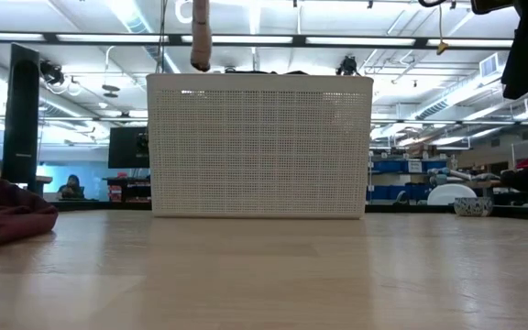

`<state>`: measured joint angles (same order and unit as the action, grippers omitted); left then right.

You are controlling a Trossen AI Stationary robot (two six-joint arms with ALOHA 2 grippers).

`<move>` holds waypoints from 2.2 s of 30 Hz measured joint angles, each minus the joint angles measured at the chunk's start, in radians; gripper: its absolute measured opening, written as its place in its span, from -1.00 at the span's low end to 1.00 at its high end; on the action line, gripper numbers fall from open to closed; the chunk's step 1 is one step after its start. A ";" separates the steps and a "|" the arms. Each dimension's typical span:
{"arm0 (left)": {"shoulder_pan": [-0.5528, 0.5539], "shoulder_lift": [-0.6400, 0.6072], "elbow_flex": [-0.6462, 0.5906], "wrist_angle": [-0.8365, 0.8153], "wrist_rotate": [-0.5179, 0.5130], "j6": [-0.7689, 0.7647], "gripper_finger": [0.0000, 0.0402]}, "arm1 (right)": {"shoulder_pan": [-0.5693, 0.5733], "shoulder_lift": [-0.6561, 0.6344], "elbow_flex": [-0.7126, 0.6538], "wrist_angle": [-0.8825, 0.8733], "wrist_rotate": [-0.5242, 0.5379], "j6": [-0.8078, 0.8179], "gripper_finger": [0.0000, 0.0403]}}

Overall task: Sort clothes
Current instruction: Put the brown sock into the white laundry bin, then put the red underwear into the white laundry bin

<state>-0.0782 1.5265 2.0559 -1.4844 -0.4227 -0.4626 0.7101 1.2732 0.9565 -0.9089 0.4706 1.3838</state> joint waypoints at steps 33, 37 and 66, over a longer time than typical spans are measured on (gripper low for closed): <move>0.522 0.027 -0.034 0.328 0.067 0.562 -0.35 | -0.008 0.000 0.000 0.097 0.046 -0.018 -0.40; 0.522 0.027 -0.034 0.319 0.074 0.563 -0.35 | -0.042 0.000 0.000 0.169 0.092 -0.116 -0.41; 0.333 -0.068 -0.035 0.077 0.290 0.337 -0.34 | -0.631 -0.405 -0.860 1.470 -0.517 -0.891 -0.40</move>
<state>0.2550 1.4583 2.0212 -1.4077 -0.1326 -0.1251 0.0794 0.8686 0.0970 0.5611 -0.0469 0.4927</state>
